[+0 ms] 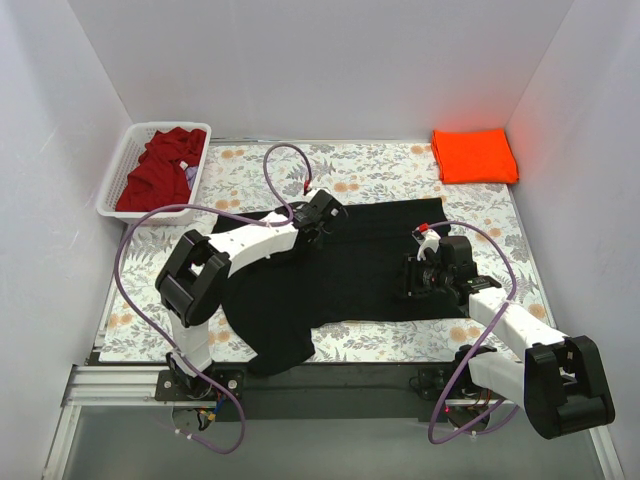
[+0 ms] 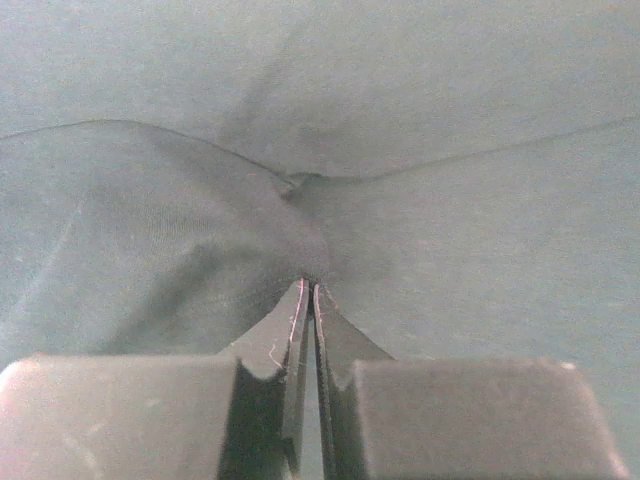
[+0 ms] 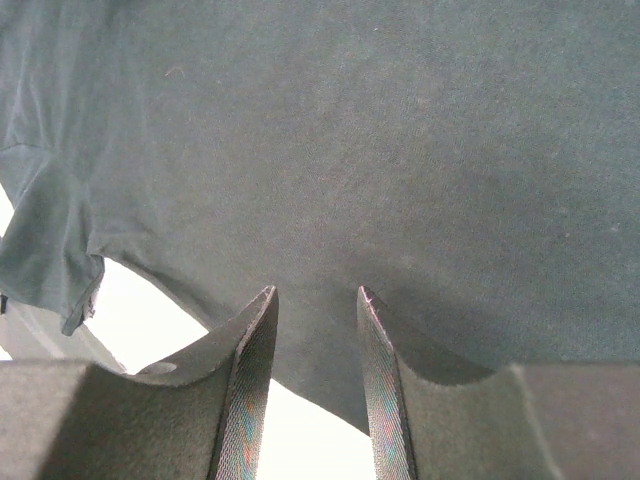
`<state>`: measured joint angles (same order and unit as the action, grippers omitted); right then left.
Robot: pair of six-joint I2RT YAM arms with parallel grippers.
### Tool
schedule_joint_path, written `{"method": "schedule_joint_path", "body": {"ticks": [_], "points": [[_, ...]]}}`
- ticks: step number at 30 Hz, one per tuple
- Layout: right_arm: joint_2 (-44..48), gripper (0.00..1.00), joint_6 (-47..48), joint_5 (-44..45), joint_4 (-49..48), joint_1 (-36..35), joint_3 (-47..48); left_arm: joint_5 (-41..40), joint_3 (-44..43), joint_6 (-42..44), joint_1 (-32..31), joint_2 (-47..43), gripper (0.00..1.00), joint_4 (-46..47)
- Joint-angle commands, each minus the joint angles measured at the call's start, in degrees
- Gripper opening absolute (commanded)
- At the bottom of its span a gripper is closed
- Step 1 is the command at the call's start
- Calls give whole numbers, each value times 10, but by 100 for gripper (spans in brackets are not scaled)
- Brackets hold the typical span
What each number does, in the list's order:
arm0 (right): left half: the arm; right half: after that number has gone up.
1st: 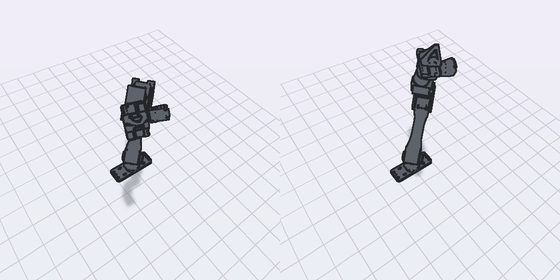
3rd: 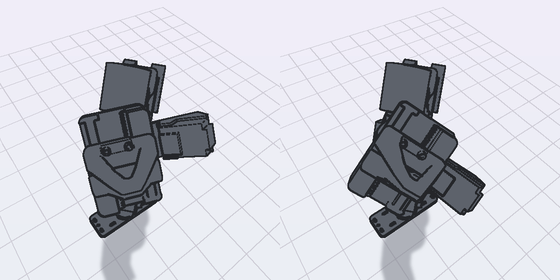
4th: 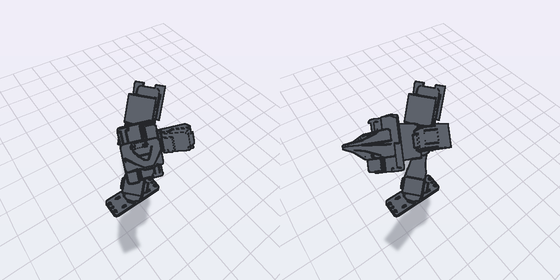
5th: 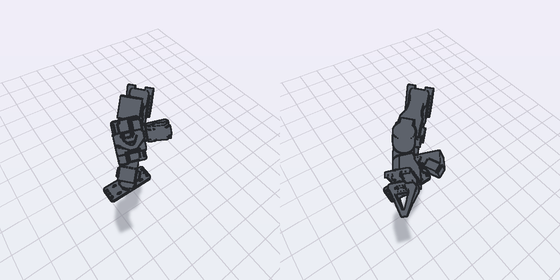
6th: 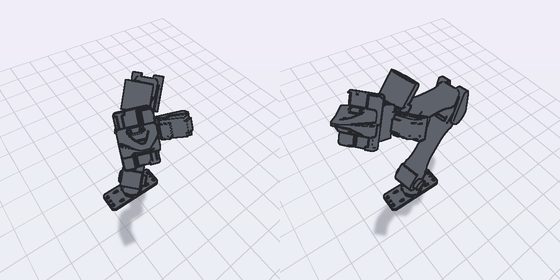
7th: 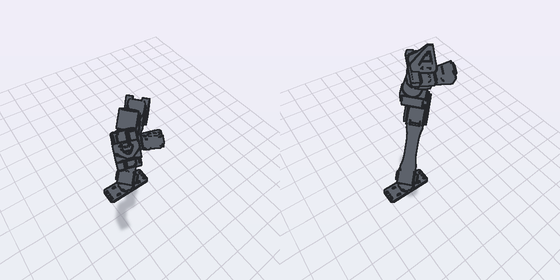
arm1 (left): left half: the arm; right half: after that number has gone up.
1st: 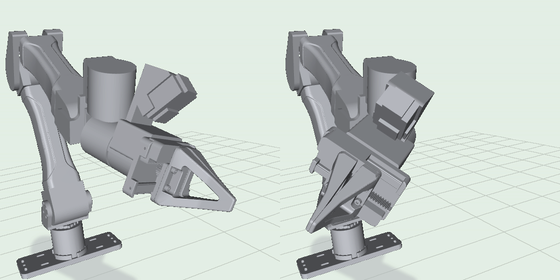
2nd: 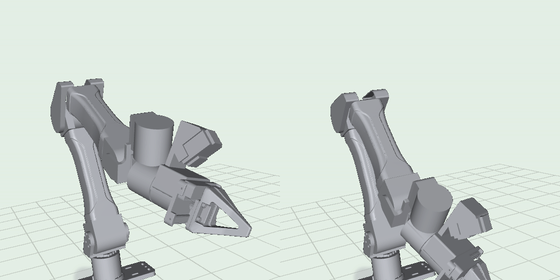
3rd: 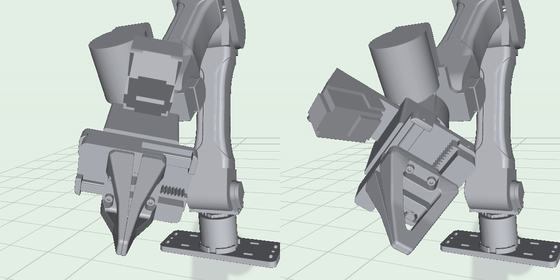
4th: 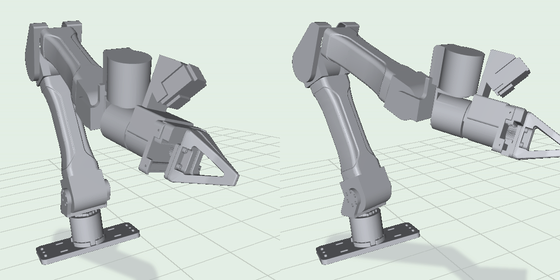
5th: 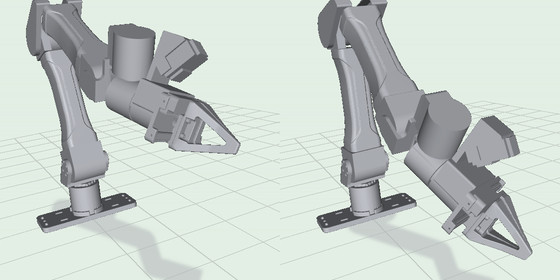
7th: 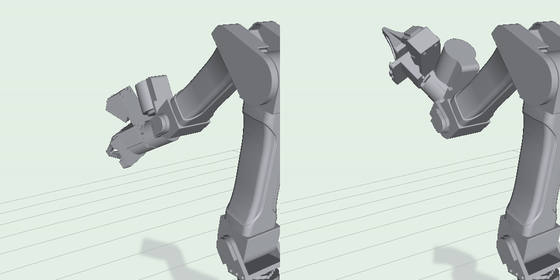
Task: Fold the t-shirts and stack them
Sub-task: Fold the tshirt
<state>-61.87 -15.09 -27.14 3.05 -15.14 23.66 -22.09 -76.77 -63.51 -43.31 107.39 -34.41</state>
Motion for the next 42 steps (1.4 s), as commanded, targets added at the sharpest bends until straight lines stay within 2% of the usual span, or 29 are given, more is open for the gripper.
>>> {"method": "schedule_joint_path", "body": {"ticks": [1,3,5,7,8,10,11,12,14,16,18,23,27,33,42], "points": [[4,44,5,1,-9,-1,-3,29,-50,-49,-1,1,2,-69],[3,44,5,1,-9,-2,-4,45,-67,-67,-1,8,4,-79],[3,44,6,2,-9,-2,-5,58,-77,-84,-1,9,10,-88],[3,44,7,0,-9,-2,-5,75,-77,-94,-1,5,18,-87],[3,44,8,-2,-10,-1,-4,79,-74,-99,-1,-4,25,-84],[2,44,11,-7,-10,-1,-3,85,-62,-110,0,-17,31,-73],[2,44,12,-9,-12,-2,-2,84,-55,-114,0,-27,38,-68],[0,44,13,-15,-13,-1,0,82,-44,-117,2,-48,40,-61],[-6,44,11,-22,-22,-2,3,73,-7,-132,9,-77,51,-42],[-15,44,2,-34,-25,-2,5,69,51,-148,20,-127,55,-15],[-25,44,-10,-53,-63,-2,6,64,95,-162,49,-168,55,6],[-70,44,-64,-85,-131,-22,22,80,286,-209,139,-321,54,87],[-119,43,-93,-73,-177,-67,62,91,379,-220,169,-389,47,155],[-228,40,-137,-69,-244,-122,144,74,415,-221,172,-381,44,199],[-375,40,-204,-51,-319,-155,245,74,416,-225,173,-323,49,237]]}}
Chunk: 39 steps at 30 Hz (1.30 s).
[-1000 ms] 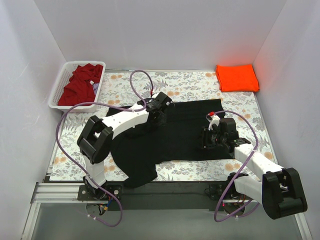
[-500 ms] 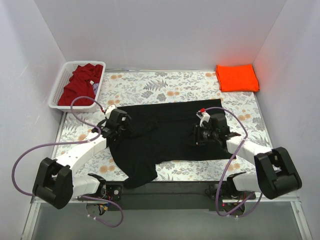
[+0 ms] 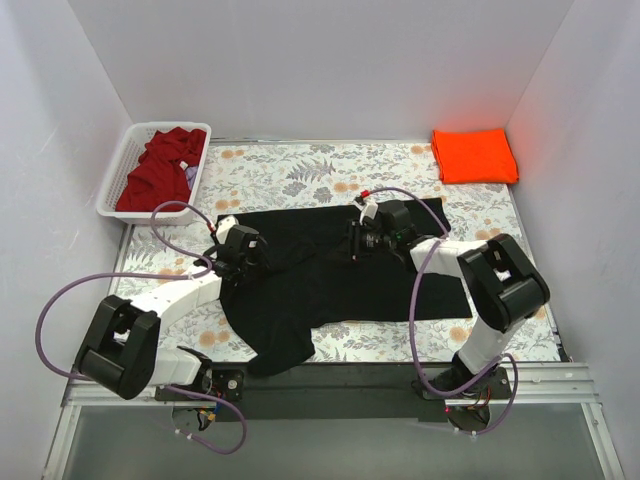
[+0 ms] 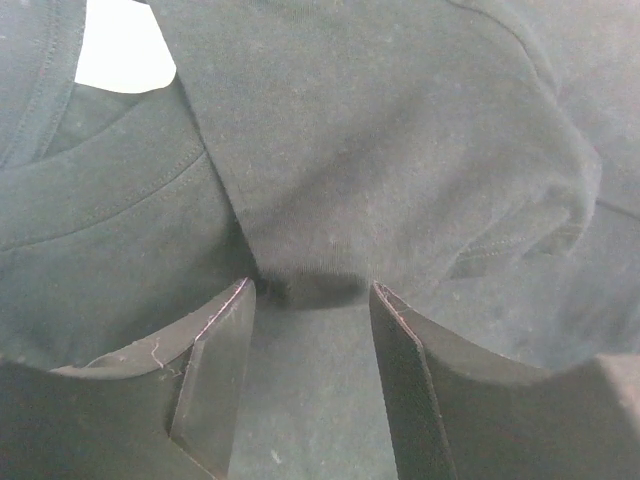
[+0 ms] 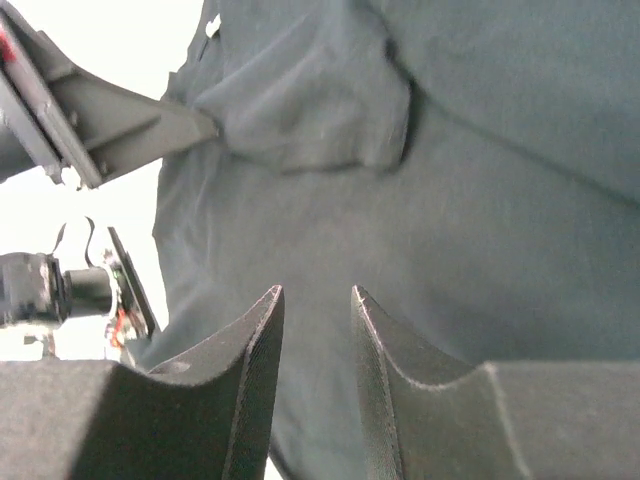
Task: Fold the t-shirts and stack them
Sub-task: Fold the tshirt
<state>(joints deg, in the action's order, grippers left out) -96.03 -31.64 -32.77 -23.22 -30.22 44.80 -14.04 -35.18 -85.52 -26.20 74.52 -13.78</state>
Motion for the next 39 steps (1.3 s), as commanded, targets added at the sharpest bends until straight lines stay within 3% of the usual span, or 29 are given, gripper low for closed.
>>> {"method": "schedule_joint_path", "body": {"ticks": [1,12,20,26,30,34,35,39], "points": [[-44,40,-39,4,-62,-5,40,-6,-1,-4,2,11,49,31],[-162,40,-84,-13,-103,-23,113,-13,-15,-10,1,61,49,32],[-199,40,-90,-11,-107,-27,140,-2,-15,-15,1,56,49,29],[-214,39,-91,-9,-108,-27,148,-10,-2,-21,1,39,54,28],[-220,39,-89,-19,-108,-29,158,25,-12,-11,1,51,53,36],[-220,36,-88,-28,-108,-30,166,44,-24,-9,2,46,41,27],[-219,35,-89,-31,-107,-31,166,45,-28,-10,1,42,31,21],[-210,27,-89,-38,-107,-33,166,46,-52,-11,1,19,14,-17]]}}
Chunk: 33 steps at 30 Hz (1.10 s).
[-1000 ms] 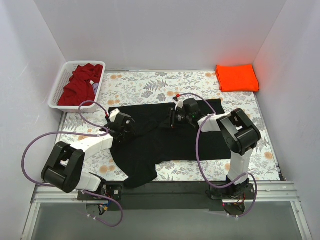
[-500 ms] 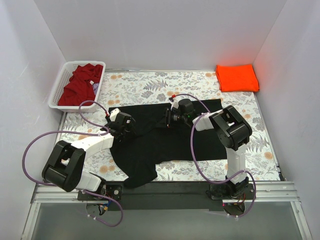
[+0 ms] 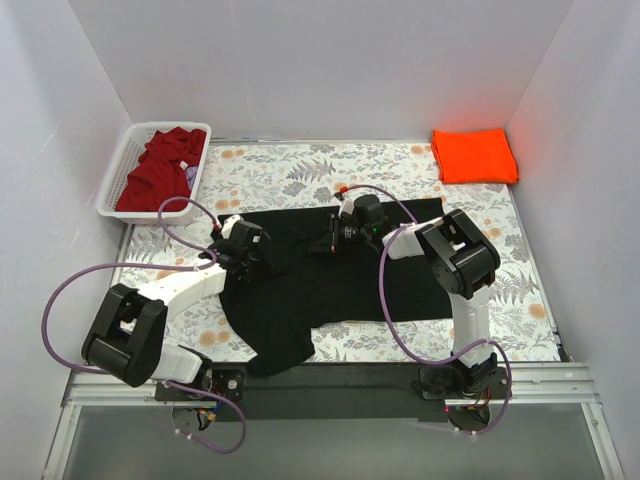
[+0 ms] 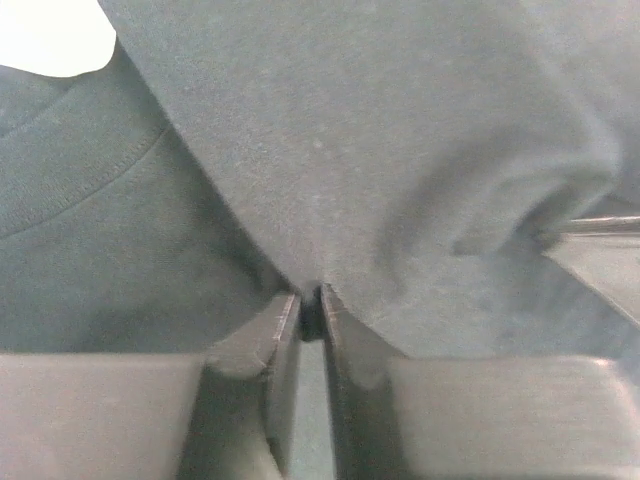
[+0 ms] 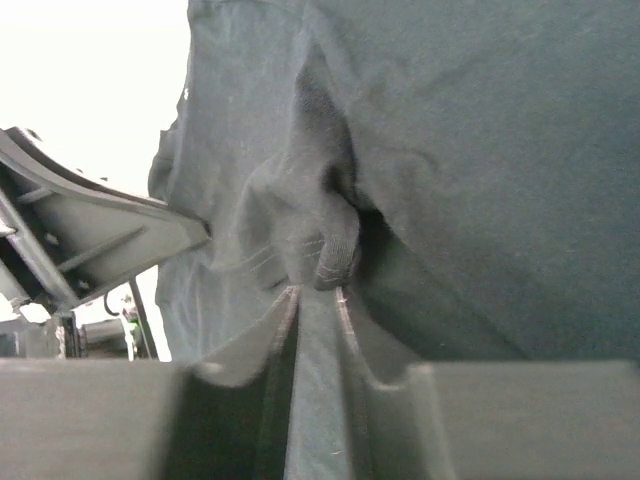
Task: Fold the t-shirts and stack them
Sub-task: Fold the tshirt
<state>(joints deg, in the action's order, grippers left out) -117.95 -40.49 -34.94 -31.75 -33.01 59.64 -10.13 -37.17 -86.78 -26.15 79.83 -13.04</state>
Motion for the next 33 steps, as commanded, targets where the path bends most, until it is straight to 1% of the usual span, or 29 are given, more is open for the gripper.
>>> {"method": "schedule_joint_path", "body": {"ticks": [1,2,3,5,9,11,12,13,16,17,18,20,24,27,33], "points": [[12,22,0,-18,-22,-5,17,5,-42,-2,1,-45,10,-43],[15,19,-2,-20,-21,-5,14,-1,-48,-5,0,-50,7,-53],[23,13,-3,-22,-22,-5,13,-2,-53,-8,1,-56,4,-63],[35,9,-3,-23,-21,-5,6,-9,-69,-16,1,-71,3,-94],[86,8,-3,-22,-20,-5,-24,-17,-91,-36,1,-93,3,-144],[103,9,-2,-21,-16,-4,-36,-16,-91,-42,2,-102,12,-164],[118,13,1,-20,-13,-5,-40,-14,-88,-48,2,-107,16,-170],[124,16,4,-20,-9,-5,-48,-14,-85,-51,2,-111,27,-177],[137,23,21,-17,12,-5,-59,-16,-63,-62,2,-132,43,-181],[138,25,25,-15,19,-5,-62,-17,-56,-66,2,-136,53,-180],[136,28,30,-8,21,-4,-65,-18,-42,-66,2,-145,57,-176],[131,29,37,-6,23,0,-65,-14,-26,-60,2,-148,64,-153],[95,35,49,1,24,7,-45,-9,11,-40,2,-131,68,-101],[70,35,58,4,24,10,-22,-4,29,-30,2,-110,70,-46],[24,36,66,6,23,14,21,15,49,-22,2,-75,70,16]]}}
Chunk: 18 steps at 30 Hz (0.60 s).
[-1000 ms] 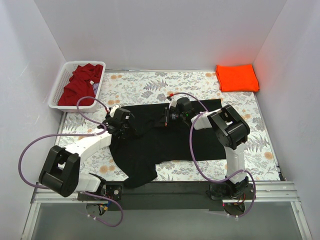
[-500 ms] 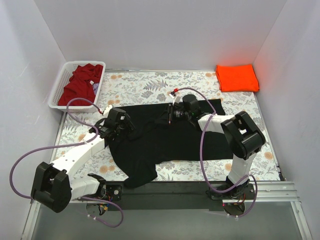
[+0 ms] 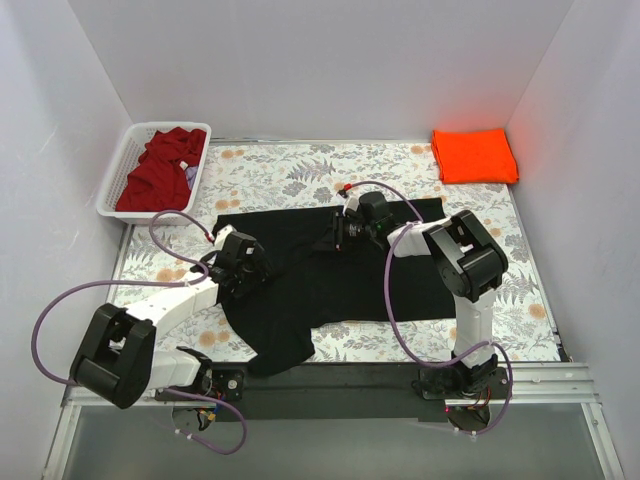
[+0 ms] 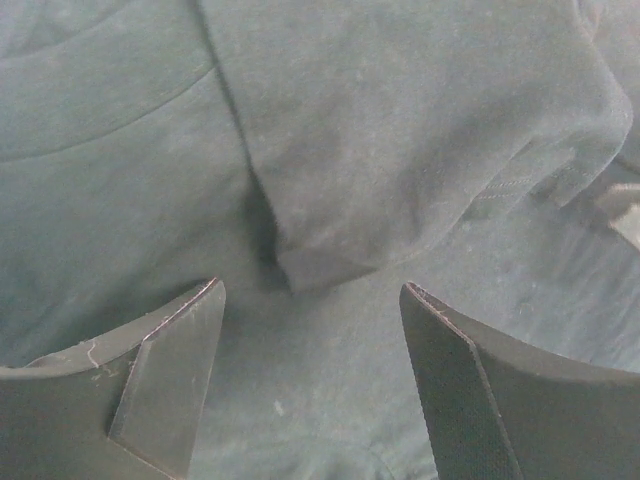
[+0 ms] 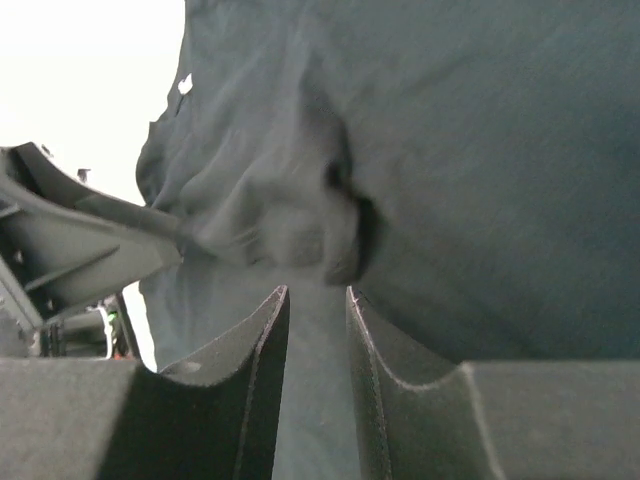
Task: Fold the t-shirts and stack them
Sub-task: Fold the tshirt
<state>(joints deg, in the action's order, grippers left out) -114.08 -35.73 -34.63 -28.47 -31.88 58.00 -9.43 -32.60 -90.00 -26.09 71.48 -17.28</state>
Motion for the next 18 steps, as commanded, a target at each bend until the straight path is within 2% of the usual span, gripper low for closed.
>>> {"method": "schedule_joint_path", "body": {"ticks": [1,11,14,18], "points": [[-21,36,18,3,-10,2,40,9,4,11,2,13,70,62],[-64,36,18,-4,-10,2,73,49,-4,8,2,26,58,71],[-68,36,17,-11,-11,2,74,56,2,1,2,14,51,71],[-68,33,18,-24,-11,1,73,60,5,0,2,9,36,71]]}}
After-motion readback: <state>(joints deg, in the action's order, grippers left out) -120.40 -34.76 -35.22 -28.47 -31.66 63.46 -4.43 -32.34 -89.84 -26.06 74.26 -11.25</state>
